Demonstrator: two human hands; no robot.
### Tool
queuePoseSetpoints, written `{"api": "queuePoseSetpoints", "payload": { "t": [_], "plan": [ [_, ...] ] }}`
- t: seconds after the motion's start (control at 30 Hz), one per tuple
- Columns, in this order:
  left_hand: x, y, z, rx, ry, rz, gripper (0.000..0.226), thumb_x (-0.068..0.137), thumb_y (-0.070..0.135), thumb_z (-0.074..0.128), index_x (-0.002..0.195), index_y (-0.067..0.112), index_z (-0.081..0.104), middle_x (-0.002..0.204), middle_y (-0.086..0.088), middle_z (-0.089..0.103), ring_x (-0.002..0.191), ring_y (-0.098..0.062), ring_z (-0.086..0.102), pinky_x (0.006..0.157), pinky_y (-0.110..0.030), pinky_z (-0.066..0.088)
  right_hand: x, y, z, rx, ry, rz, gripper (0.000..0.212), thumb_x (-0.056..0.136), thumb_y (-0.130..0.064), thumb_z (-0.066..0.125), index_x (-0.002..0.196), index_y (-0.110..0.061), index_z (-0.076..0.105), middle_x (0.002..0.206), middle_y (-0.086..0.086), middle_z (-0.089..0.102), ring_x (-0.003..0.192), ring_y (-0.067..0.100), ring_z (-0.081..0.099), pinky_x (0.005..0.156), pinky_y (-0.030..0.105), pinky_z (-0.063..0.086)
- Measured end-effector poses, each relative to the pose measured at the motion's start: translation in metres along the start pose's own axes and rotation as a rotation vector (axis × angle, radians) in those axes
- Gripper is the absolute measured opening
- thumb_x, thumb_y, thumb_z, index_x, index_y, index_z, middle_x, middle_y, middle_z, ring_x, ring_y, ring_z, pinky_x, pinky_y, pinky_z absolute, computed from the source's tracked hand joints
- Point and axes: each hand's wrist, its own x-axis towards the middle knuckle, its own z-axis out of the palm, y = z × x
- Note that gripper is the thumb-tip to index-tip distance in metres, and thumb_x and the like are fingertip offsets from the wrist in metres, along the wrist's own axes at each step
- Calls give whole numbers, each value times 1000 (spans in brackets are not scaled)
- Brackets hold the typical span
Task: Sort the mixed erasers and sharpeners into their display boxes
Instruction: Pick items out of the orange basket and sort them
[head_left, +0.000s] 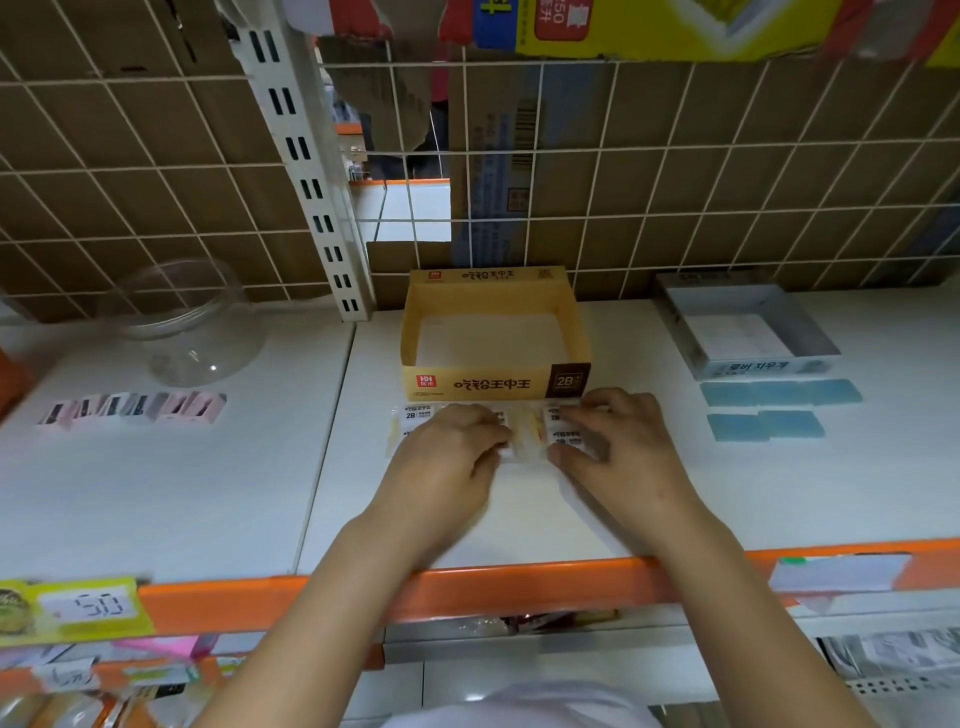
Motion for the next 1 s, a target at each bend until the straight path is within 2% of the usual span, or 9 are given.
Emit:
{"api": "queuePoseSetpoints", "payload": {
  "t": [0.13, 0.27, 0.37, 0.47, 0.57, 0.7, 0.77, 0.83, 1.0],
  "plan": [
    [-5, -10, -23, -12, 101, 6, 33, 78, 25, 46, 93, 11, 72, 93, -5, 69, 89, -15, 55, 71, -27, 51, 4, -26, -3, 82, 117, -102, 25, 79, -18, 60, 101, -11, 70, 106, 6, 62, 101, 16, 39, 78, 15, 29],
    [-22, -25, -62, 111, 190, -21, 38, 80, 25, 44, 101, 8, 70, 93, -10, 68, 90, -16, 49, 75, -24, 40, 15, -80, 4, 91, 39, -280, 27, 77, -16, 52, 95, -8, 70, 96, 10, 64, 90, 28, 55, 75, 31, 45],
    [-45, -46, -94, 240, 216, -88, 38, 81, 25, 44, 103, 6, 68, 94, -11, 67, 88, -26, 59, 75, -30, 41, 27, -127, 17, -6, -24, -397, 31, 81, -17, 52, 106, -8, 68, 108, 11, 64, 99, 33, 57, 81, 37, 46],
    [-76, -68, -125, 344, 256, -190, 35, 81, 23, 46, 99, 6, 69, 95, -12, 67, 84, -31, 63, 76, -32, 42, 38, -178, 31, -92, -187, -523, 40, 94, -26, 44, 133, -19, 47, 142, 4, 40, 129, 25, 33, 104, 33, 28],
    [-111, -91, -157, 431, 279, -317, 36, 82, 26, 43, 100, 7, 68, 99, -12, 67, 88, -31, 64, 78, -34, 49, 46, -228, 45, -115, -241, -618, 45, 96, -33, 39, 140, -25, 36, 149, -1, 28, 135, 19, 22, 106, 26, 22],
    [-158, -124, -206, 522, 352, -448, 38, 81, 26, 42, 99, 4, 67, 97, -15, 66, 87, -32, 64, 80, -32, 37, 57, -294, 78, -17, -257, -740, 44, 81, -29, 48, 118, -10, 61, 125, 17, 56, 114, 37, 50, 95, 43, 43],
    [-181, -141, -231, 542, 370, -521, 39, 82, 27, 41, 100, 3, 66, 97, -17, 66, 88, -34, 64, 79, -34, 44, 63, -325, 93, 33, -260, -785, 42, 75, -25, 52, 110, -6, 65, 111, 18, 63, 102, 39, 57, 87, 45, 49],
    [-204, -158, -254, 569, 389, -588, 42, 83, 29, 39, 102, 3, 66, 98, -16, 66, 90, -34, 63, 78, -35, 50, 68, -356, 105, 67, -234, -828, 41, 74, -23, 53, 108, -5, 66, 106, 17, 65, 97, 39, 59, 83, 44, 50],
    [-246, -203, -300, 610, 449, -689, 47, 82, 32, 36, 104, 4, 66, 99, -15, 66, 91, -36, 62, 80, -41, 49, 84, -417, 135, 119, -264, -868, 42, 79, -26, 46, 113, -7, 63, 113, 14, 62, 105, 33, 55, 93, 40, 44]
  ]
}}
